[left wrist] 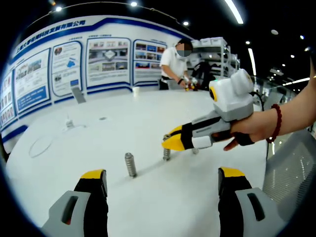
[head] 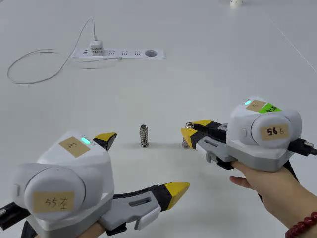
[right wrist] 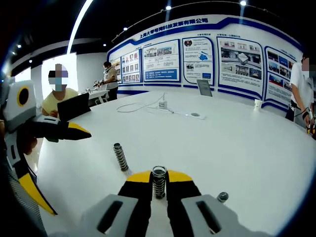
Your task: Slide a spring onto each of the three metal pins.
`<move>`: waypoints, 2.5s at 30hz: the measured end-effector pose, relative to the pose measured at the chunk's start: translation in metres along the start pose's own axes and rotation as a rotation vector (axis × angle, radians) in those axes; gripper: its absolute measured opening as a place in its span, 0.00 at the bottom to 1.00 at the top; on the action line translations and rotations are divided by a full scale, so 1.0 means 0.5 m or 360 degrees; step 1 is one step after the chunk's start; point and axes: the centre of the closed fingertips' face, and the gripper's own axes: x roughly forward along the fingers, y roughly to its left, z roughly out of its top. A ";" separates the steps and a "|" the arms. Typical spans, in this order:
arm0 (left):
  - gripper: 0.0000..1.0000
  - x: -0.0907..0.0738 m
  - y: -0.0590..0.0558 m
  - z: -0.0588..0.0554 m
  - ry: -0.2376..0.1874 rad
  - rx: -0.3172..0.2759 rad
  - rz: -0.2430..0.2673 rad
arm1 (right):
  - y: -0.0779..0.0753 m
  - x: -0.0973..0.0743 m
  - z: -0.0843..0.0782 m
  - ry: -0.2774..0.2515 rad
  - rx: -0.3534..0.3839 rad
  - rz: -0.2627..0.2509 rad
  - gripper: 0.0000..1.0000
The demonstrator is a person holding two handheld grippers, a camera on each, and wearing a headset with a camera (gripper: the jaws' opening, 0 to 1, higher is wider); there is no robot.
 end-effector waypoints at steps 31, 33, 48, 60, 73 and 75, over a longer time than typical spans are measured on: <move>0.91 0.001 0.001 0.006 0.0001 0.0001 -0.0010 | 0.005 -0.017 0.004 0.0021 0.0055 0.0007 0.22; 0.91 0.002 0.000 0.007 -0.0002 0.0006 -0.0012 | 0.004 -0.023 0.007 0.0023 0.0092 0.0008 0.25; 0.90 0.009 -0.006 0.032 -0.0042 0.0019 -0.0028 | -0.005 -0.092 0.039 -0.0032 0.0170 0.0009 0.35; 0.83 0.023 -0.030 0.037 -0.0018 0.0055 -0.0096 | -0.046 -0.151 0.033 -0.0022 0.0144 -0.0039 0.44; 0.73 0.061 -0.062 0.037 0.0031 0.0113 -0.0167 | -0.081 -0.203 0.010 0.0023 0.0106 -0.0051 0.46; 0.71 0.068 -0.067 0.037 0.0030 0.0112 -0.0177 | -0.083 -0.211 0.007 0.0023 0.0102 -0.0041 0.46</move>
